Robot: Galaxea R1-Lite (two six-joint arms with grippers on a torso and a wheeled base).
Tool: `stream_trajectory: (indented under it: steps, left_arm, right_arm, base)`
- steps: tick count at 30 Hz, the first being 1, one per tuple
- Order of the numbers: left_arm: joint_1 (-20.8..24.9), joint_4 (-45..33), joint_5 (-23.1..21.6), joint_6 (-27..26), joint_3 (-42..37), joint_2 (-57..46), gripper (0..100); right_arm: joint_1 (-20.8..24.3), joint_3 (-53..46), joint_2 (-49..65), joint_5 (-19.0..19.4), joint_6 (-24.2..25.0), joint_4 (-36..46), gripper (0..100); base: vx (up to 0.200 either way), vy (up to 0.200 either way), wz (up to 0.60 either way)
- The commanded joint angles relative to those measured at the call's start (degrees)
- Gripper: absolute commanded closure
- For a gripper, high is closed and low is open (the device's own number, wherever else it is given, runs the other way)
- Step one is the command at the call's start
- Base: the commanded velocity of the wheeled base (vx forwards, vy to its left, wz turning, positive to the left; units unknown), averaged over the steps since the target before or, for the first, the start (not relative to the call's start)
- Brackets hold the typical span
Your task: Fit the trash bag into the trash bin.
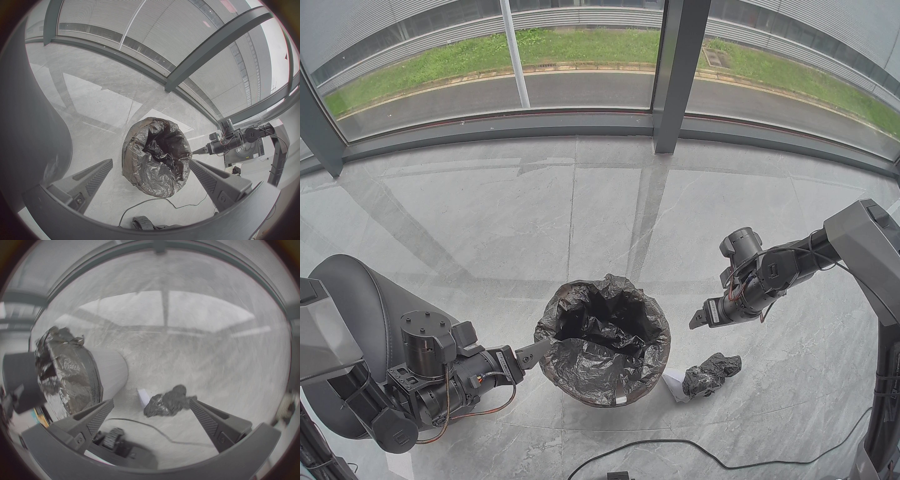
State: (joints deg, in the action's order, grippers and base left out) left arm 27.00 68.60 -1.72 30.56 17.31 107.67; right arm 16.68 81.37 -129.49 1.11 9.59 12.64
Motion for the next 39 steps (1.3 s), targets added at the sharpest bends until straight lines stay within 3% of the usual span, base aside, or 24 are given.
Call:
stream_trajectory:
  steps: [1, 4, 8, 11, 12, 16, 19, 36, 37, 39]
  left_arm:
    - [-1.25, 0.31, -1.01, 0.2, 0.18, 3.25, 0]
    - [-1.16, 0.31, -1.01, 0.2, 0.27, 4.13, 0]
    - [-1.25, 0.31, -1.01, 0.2, 0.44, 4.22, 0]
    - [-1.34, 0.4, -1.01, 0.11, 0.36, 3.95, 0]
    - [-1.25, 0.31, -1.01, 0.11, 0.27, 4.04, 0]
    - [-1.16, 0.31, -1.01, 0.11, 0.27, 4.39, 0]
    - [-1.16, 0.31, -1.01, 0.11, 0.27, 4.39, 0]
    - [-1.16, 0.31, -1.01, 0.11, 0.36, 5.36, 0]
    - [-1.16, 0.4, -1.01, 0.11, 0.36, 5.8, 0]
    - [-1.16, 0.4, -1.01, 0.11, 0.44, 5.98, 0]
  right_arm:
    - [-8.33, 15.31, -8.94, 8.38, -40.09, -2.01, 0]
    - [-8.5, 15.83, -9.91, 11.2, -42.03, -2.01, 0]
    - [-8.24, 12.85, -9.2, 11.9, -44.31, -1.83, 0]
    - [-7.62, 7.22, -5.95, 11.9, -48.0, -1.74, 0]
    - [-6.39, 1.16, -3.14, 11.9, -50.38, -2.01, 0]
    - [-5.08, -5.61, 0.82, 11.9, -53.01, -1.92, 0]
    - [-3.58, -9.65, 2.49, 11.99, -53.36, -2.36, 0]
    - [-3.58, -12.47, -0.33, 13.74, -53.36, -2.27, 0]
    - [-3.58, -11.94, -0.68, 16.12, -53.1, -2.27, 0]
    - [-3.67, -10.88, -0.94, 17.35, -52.84, -2.36, 0]
  base:
    - [0.0, 0.0, 0.0]
    - [0.0, 0.0, 0.0]
    - [0.0, 0.0, 0.0]
    - [0.0, 0.0, 0.0]
    - [0.0, 0.0, 0.0]
    - [0.0, 0.0, 0.0]
    - [0.0, 0.0, 0.0]
    - [0.0, 0.0, 0.0]
    - [0.0, 0.0, 0.0]
    - [0.0, 0.0, 0.0]
